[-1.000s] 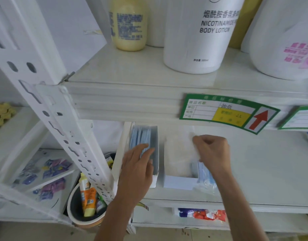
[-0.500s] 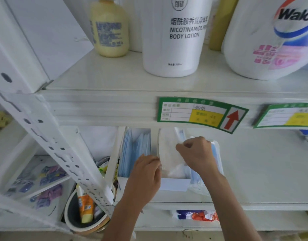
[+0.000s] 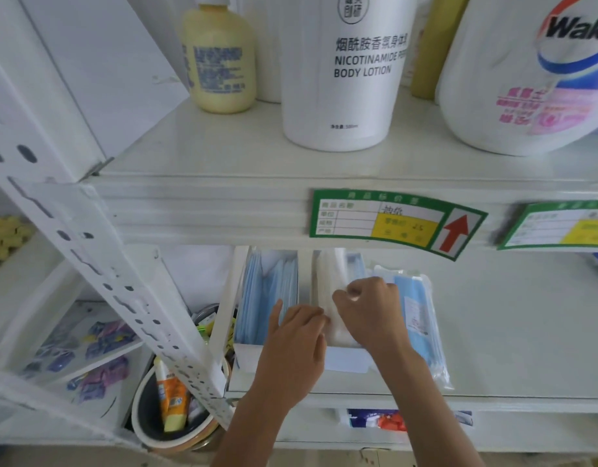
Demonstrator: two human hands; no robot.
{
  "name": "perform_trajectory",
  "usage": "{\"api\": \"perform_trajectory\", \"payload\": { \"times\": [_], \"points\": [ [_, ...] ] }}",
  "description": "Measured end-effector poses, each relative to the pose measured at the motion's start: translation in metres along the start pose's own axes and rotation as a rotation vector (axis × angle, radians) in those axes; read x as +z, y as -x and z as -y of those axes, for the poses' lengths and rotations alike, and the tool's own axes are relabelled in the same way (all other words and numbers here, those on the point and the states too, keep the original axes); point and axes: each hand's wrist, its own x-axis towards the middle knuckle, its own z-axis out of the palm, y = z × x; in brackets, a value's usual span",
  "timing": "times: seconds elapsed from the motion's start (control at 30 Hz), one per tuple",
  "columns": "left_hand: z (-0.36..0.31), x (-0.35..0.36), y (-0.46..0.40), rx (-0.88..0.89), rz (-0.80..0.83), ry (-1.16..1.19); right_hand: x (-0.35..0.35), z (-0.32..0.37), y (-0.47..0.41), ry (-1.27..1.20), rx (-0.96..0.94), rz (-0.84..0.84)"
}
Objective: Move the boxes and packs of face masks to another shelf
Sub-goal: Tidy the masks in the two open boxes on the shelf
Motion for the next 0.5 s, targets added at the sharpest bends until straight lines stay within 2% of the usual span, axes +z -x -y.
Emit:
{"api": "perform_trajectory", "payload": {
  "times": [0.13,0.33,0.5],
  "points": [
    [0.004,-0.004,-0.003,-0.114,-0.029,0.182,0.015,-0.002,0.014,0.13,0.033,0.15],
    [-0.009,-0.014,-0.016,-0.068,0.007,0.352,0.027,0.0,0.04,0.428,-0.179,0.292],
    [-0.014,-0.004,-0.03,-0.042,0.141,0.381,0.013,-0.014,0.045,0.519,-0.232,0.1]
  ]
}}
